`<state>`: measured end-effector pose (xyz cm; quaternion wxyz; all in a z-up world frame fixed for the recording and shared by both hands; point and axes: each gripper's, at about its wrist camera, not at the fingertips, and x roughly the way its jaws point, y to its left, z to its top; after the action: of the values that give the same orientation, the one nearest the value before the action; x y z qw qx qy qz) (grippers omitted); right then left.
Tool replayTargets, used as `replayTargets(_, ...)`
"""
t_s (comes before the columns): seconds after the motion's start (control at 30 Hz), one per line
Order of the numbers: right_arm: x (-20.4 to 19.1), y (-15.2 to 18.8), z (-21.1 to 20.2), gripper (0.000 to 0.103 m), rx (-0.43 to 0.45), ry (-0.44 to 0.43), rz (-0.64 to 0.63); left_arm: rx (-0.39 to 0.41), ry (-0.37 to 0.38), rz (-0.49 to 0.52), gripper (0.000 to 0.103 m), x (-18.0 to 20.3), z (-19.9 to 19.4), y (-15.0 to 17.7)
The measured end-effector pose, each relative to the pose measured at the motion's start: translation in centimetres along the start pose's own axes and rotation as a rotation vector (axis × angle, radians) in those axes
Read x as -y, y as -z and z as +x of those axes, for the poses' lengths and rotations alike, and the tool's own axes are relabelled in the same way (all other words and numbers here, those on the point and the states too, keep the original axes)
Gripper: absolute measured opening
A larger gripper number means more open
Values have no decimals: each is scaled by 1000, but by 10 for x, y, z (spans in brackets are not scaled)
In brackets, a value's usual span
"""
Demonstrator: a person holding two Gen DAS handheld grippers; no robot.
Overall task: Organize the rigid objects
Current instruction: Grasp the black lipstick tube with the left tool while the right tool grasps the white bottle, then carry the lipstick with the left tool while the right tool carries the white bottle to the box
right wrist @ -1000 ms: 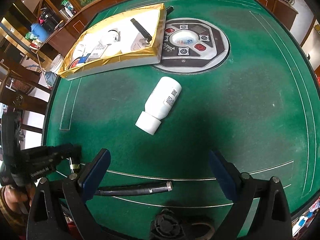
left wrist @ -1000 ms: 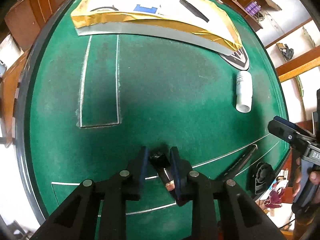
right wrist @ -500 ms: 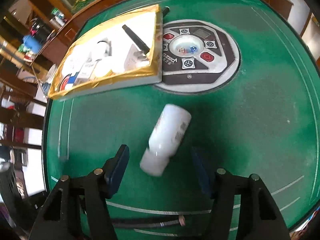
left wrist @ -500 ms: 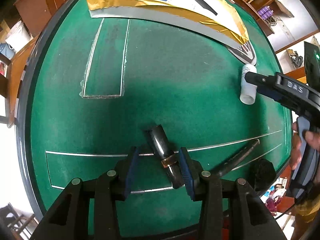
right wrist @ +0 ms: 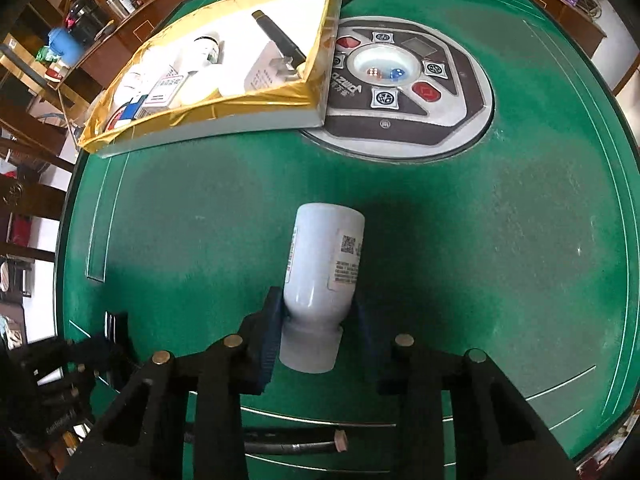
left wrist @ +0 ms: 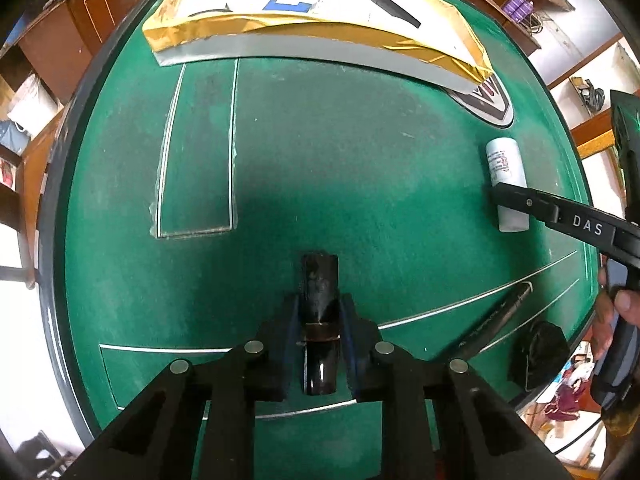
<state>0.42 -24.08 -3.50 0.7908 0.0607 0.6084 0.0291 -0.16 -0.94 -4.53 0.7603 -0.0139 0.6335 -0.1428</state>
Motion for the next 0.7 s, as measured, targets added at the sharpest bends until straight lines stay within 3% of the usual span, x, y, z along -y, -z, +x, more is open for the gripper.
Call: replayTargets(0.7, -5, 2, 7, 33, -6, 21, -27, 29, -52, 48, 18, 10, 1, -2)
